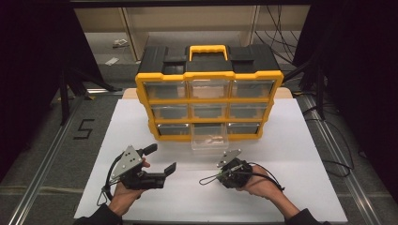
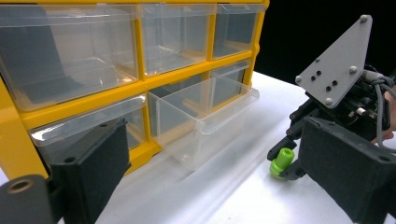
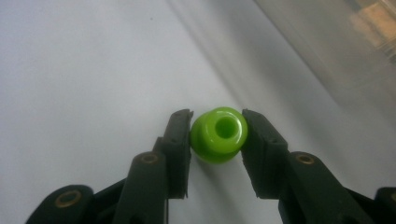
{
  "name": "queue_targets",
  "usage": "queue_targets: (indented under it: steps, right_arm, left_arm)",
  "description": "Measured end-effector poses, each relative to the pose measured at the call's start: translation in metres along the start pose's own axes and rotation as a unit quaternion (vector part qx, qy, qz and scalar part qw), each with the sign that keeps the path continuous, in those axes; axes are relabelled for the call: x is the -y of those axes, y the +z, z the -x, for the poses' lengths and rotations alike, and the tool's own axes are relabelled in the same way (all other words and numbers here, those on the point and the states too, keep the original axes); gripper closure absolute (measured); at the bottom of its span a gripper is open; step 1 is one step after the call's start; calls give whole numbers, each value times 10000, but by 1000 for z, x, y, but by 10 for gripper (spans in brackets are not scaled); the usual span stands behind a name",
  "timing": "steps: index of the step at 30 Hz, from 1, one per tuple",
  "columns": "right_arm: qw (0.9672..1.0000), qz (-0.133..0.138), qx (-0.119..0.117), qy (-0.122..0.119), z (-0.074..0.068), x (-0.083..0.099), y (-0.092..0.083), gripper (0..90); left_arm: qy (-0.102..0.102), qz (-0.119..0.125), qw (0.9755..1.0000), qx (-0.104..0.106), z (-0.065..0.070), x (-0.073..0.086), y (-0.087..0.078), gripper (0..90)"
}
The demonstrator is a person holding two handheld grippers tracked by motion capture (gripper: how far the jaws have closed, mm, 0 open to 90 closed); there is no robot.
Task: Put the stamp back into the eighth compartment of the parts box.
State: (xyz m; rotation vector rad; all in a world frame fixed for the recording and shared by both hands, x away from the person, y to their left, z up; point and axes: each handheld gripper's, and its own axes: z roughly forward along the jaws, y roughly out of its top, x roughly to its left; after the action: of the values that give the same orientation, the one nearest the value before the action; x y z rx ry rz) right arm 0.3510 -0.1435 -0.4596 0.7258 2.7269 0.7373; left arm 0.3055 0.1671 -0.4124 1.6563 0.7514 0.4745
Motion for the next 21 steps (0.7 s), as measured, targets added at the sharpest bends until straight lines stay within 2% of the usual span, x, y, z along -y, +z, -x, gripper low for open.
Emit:
queue_targets:
  steps: [12, 21]
  right_arm:
    - [9997, 239, 7, 43, 0, -4, -8, 646]
    - [9995, 322, 31, 31, -1, -5, -10, 646]
  left_arm:
    - [-5, 2, 10000, -7, 0, 0, 0, 87]
    - [-23, 6, 10000, -9, 0, 0, 0, 87]
